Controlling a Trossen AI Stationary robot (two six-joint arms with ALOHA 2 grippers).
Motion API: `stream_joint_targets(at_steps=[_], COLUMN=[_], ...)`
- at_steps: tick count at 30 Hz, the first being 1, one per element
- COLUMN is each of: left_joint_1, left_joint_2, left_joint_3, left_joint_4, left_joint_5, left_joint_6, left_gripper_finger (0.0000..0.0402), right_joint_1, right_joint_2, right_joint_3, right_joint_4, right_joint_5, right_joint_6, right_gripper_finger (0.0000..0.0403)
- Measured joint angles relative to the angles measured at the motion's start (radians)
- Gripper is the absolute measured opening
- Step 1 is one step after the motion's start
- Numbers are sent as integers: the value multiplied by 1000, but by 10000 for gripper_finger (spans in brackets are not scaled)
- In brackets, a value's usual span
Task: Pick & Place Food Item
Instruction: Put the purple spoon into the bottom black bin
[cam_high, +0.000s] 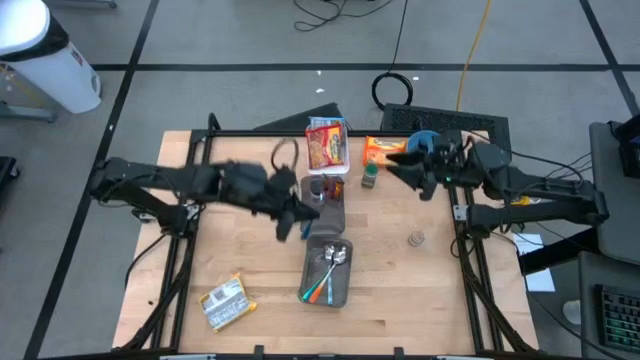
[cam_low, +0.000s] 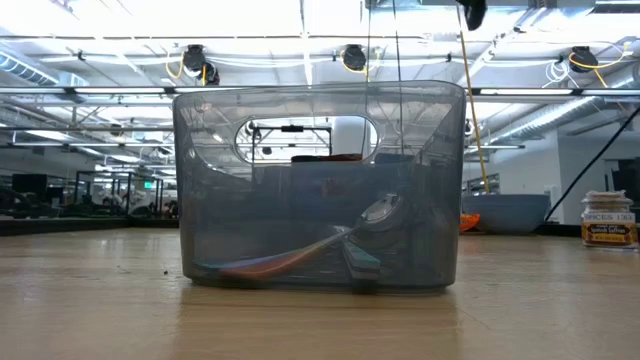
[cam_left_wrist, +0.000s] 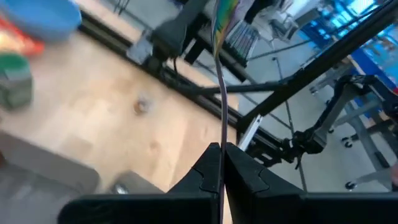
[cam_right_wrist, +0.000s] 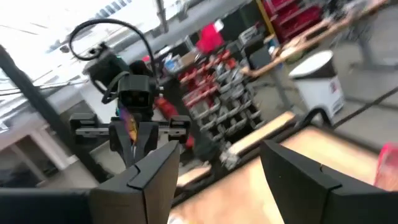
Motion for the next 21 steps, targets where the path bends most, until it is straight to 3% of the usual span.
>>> stream_joint_targets(at_steps=[4,9,17,21], left_joint_1=[-119,-202,-225,-221], left_joint_2=[64,178,374,445], left_joint_3=[0,0,-1,-2], left_joint_4=[-3,64,129,120], left_joint_5=[-138,-196,-60,10], left_joint_6=[-132,-316,-483,-557], left_gripper_finger=[5,5,6,7], right_joint_1=[53,117,188,231], right_joint_2=[-46,-52,-40,-40], right_joint_3=[-104,-285,-529,-601], right_joint_4=[33,314,652,748], right_joint_5=[34,52,63,131], right_joint_6=[73,156,326,347], right_gripper_finger=[217,217,211,210])
